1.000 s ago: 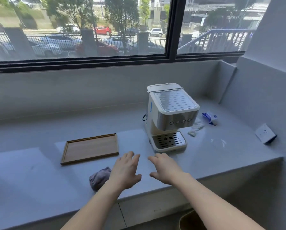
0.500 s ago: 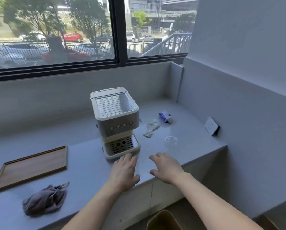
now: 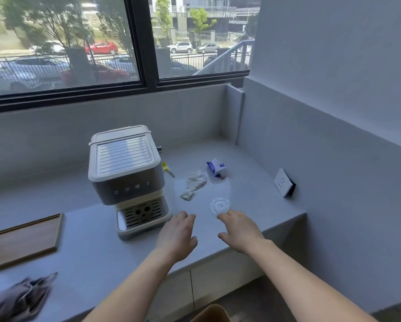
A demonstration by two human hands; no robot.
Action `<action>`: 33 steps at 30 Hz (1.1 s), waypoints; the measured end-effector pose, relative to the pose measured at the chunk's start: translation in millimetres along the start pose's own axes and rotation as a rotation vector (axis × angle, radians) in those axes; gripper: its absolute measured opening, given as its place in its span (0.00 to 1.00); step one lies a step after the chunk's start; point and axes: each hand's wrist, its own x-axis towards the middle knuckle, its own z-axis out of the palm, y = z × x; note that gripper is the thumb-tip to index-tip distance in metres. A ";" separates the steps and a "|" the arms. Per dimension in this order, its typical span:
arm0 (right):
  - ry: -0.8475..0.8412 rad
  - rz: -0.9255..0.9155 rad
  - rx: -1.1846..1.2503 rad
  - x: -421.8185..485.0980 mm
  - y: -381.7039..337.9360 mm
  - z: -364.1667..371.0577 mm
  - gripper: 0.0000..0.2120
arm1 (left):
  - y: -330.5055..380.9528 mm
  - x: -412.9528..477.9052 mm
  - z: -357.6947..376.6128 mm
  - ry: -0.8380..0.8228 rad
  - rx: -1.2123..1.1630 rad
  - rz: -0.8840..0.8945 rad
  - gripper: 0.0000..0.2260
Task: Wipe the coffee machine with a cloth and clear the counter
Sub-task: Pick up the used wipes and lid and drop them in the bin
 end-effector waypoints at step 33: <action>-0.149 0.237 -0.052 159.4 53.4 54.1 0.42 | -73.7 188.3 59.4 -0.091 -0.049 -0.092 0.06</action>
